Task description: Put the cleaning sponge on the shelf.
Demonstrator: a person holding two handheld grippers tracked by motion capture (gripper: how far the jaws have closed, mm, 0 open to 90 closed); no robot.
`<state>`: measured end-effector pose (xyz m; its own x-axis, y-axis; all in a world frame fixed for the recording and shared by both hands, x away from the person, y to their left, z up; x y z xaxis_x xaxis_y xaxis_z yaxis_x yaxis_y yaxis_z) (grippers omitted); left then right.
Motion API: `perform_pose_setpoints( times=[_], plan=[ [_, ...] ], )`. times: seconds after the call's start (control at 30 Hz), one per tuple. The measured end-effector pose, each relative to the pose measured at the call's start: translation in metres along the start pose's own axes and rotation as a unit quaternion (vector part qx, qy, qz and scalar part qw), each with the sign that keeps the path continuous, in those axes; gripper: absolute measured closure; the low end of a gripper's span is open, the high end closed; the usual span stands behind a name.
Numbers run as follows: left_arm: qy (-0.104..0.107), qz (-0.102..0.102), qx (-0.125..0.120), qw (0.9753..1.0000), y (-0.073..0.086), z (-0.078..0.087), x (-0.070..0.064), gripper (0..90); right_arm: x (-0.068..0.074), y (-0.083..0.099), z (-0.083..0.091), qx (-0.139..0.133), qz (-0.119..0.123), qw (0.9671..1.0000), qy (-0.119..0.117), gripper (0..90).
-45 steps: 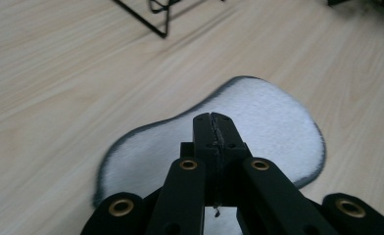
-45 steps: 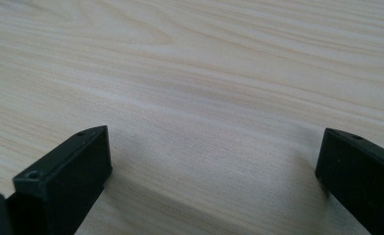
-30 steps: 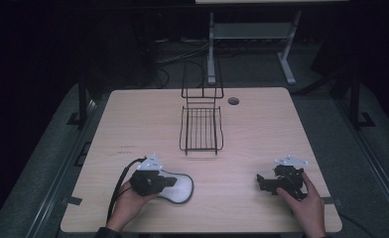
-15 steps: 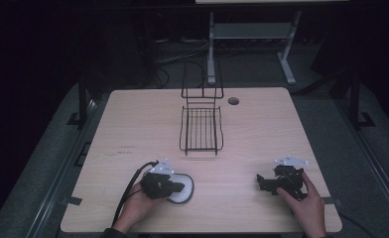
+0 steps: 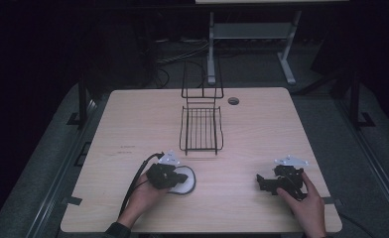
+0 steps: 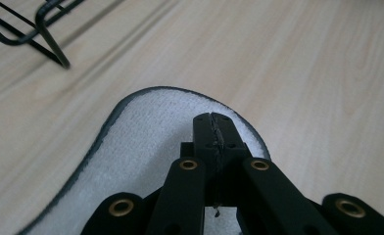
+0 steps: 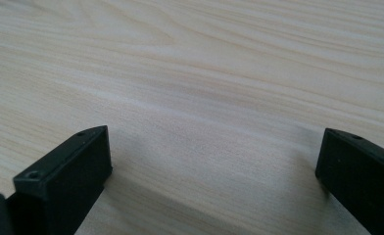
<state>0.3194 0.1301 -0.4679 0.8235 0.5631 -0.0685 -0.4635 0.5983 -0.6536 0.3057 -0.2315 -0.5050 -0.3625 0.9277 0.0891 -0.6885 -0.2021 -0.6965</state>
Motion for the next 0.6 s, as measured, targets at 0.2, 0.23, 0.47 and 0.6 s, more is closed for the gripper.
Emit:
perform_pose_setpoints(
  times=[0.2,0.23,0.47,0.6],
  plan=[
    [-0.011,0.005,-0.001,0.9999,-0.011,-0.009,0.011,89.7,0.0,0.0,0.0,0.0,0.001,1.0,0.0,0.0],
    [-0.013,0.007,-0.002,0.9999,-0.013,-0.011,0.012,89.7,0.0,0.0,0.0,0.0,0.001,1.0,0.0,0.0],
    [-0.003,0.017,-0.023,0.9996,-0.015,-0.004,0.012,89.7,0.0,0.0,0.0,0.0,0.002,1.0,-0.001,0.0],
    [0.007,0.026,-0.045,0.9986,-0.014,0.011,0.016,88.2,0.0,0.0,0.0,0.0,0.001,1.0,-0.001,0.0]
  ],
)
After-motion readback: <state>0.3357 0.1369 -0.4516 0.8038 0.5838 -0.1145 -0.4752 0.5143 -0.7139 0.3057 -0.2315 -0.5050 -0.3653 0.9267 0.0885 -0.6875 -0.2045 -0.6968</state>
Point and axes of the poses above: each handheld gripper's, and its own axes: z roughly backward along the jaws, y roughly out of its underside, x roughly to its left, the point moved 3 cm from there along -z, roughly forward along the jaws, and after that the axes turned 5 degrees about -y, right-handed, at the moved point
